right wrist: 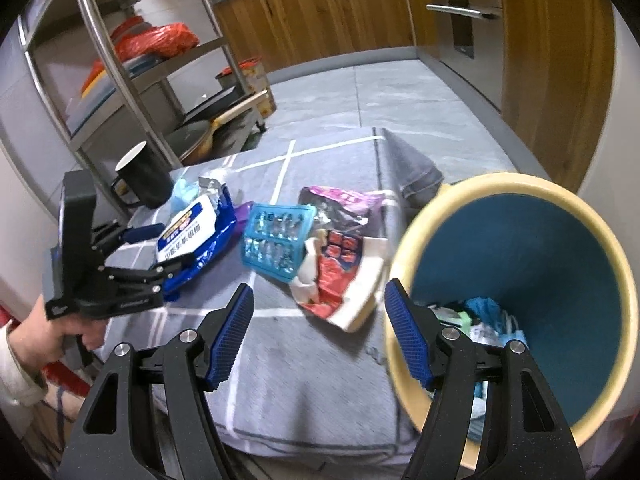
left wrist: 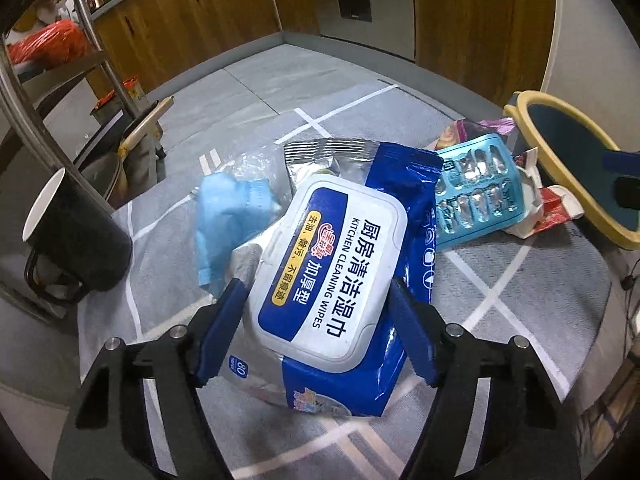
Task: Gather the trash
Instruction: 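Grasp the blue pill blister with the right tool while the left tool holds the wipes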
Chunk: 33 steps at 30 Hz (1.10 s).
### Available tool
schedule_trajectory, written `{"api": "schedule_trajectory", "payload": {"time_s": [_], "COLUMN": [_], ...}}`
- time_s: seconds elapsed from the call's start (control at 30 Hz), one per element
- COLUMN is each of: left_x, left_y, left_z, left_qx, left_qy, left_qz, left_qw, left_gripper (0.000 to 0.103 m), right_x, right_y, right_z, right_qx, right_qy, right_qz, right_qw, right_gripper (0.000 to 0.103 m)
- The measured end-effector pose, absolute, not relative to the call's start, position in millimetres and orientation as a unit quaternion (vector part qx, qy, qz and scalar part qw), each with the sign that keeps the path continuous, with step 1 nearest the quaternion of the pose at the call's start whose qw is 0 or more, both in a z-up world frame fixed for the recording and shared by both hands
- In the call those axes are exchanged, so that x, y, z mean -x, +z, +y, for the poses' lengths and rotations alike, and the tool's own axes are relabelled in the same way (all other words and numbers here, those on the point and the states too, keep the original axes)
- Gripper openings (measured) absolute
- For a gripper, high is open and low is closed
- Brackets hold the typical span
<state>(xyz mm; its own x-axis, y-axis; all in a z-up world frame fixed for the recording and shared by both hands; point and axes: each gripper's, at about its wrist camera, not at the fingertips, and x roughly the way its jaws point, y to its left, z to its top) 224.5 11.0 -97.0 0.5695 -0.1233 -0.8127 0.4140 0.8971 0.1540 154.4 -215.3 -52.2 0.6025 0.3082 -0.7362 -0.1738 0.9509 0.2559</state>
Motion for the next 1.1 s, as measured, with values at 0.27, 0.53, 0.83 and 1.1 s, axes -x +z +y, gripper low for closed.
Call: {"api": "schedule_trajectory", "payload": {"time_s": [0.27, 0.53, 0.83, 1.1], "left_x": [-201, -182, -174, -170], "left_y": [-79, -66, -52, -50], "left_z": [20, 35, 56, 77], "left_qx": [-0.117, -0.068, -0.014, 0.027], "left_qy": [-0.166, -0.162, -0.141, -0.115], "left_qz": [0.433, 0.436, 0.432, 0.435], "left_qw": [0.878, 0.882, 0.891, 0.893], "left_gripper": [0.069, 0.069, 0.069, 0.069], "right_x": [-191, -228, -223, -205], "right_y": [-61, -77, -75, -73], "right_z": [-190, -185, -167, -144], "right_qx": [-0.078, -0.099, -0.080, -0.080], "right_qy": [0.157, 0.153, 0.188, 0.240], "right_qz": [0.433, 0.450, 0.442, 0.436], "right_qw": [0.884, 0.874, 0.873, 0.864], "right_gripper": [0.067, 0.063, 0.037, 0.021]}}
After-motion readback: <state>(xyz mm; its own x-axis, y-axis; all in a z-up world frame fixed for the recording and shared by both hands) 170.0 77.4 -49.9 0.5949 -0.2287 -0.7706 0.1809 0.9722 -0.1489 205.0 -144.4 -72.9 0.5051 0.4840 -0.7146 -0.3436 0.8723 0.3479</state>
